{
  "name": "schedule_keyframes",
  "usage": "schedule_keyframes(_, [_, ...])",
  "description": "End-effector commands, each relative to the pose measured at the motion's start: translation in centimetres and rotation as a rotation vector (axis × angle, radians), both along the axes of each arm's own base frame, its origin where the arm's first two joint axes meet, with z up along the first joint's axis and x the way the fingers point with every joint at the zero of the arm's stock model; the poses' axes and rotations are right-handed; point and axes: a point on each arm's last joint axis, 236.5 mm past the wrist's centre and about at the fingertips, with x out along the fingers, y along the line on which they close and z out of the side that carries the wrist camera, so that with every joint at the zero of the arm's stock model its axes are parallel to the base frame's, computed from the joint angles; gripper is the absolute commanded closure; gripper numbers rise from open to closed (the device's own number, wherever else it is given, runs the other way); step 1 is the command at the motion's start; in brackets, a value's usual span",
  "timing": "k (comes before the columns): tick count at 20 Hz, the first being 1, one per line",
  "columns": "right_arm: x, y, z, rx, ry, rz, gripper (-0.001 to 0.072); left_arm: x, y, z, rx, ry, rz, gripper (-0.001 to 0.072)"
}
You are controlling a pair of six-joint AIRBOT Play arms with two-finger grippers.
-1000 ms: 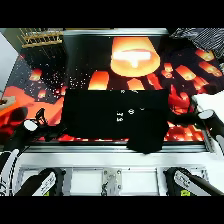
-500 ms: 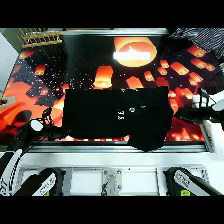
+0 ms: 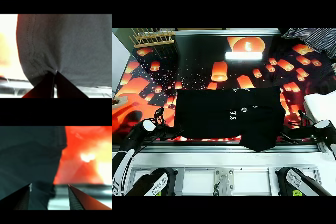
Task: Fold the clothes and pants, and hang the long-sleeved shirts on hangers.
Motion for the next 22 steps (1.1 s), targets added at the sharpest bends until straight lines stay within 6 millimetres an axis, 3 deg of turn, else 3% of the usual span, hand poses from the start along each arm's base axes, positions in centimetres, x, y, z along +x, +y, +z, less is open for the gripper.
schedule_keyframes(1, [1.2,1.7,-0.1,0.042,-0.05,-0.026,0.0223,0.0,0.0,0.0,0.001,0.0,-0.002,0.0702])
schedule_keyframes(3, [1.1,2.7,-0.1,0.043,-0.05,0.013,0.0228,0.0,0.0,0.0,0.001,0.001,-0.002,0.0703])
schedule_keyframes(4, [1.0,3.1,-0.1,0.045,-0.049,0.028,0.0297,0.0,0.0,0.0,0.001,0.0,-0.002,0.0703])
schedule_keyframes(5, [1.0,3.3,-0.1,0.046,-0.048,0.04,0.042,0.0,0.0,0.0,0.001,0.0,-0.002,0.0703])
schedule_keyframes(8, [0.6,3.2,0.1,0.027,-0.041,0.068,0.07,0.1,0.1,0.1,0.003,-0.003,-0.002,0.0702])
schedule_keyframes(11, [-0.4,1.4,2.4,-0.064,-0.026,0.188,0.07,0.4,1.3,2.0,0.009,0.024,-0.012,0.0702])
schedule_keyframes(14, [-3.9,-0.4,5.6,-0.166,0.049,0.291,0.0701,-0.6,4.0,5.1,0.098,0.022,-0.044,0.0703])
schedule_keyframes(16, [-5.9,-0.8,7.0,-0.21,0.07,0.301,0.0701,-2.0,4.2,6.6,0.099,0.017,-0.04,0.0703])
schedule_keyframes(19, [-6.0,-0.9,8.3,-0.242,0.034,0.264,0.0701,-3.8,3.2,7.5,0.094,0.003,-0.065,0.0703])
schedule_keyframes(22, [-4.4,-1.5,9.4,-0.262,0.002,0.23,0.0701,-2.9,2.5,8.4,0.104,-0.012,-0.111,0.0703])
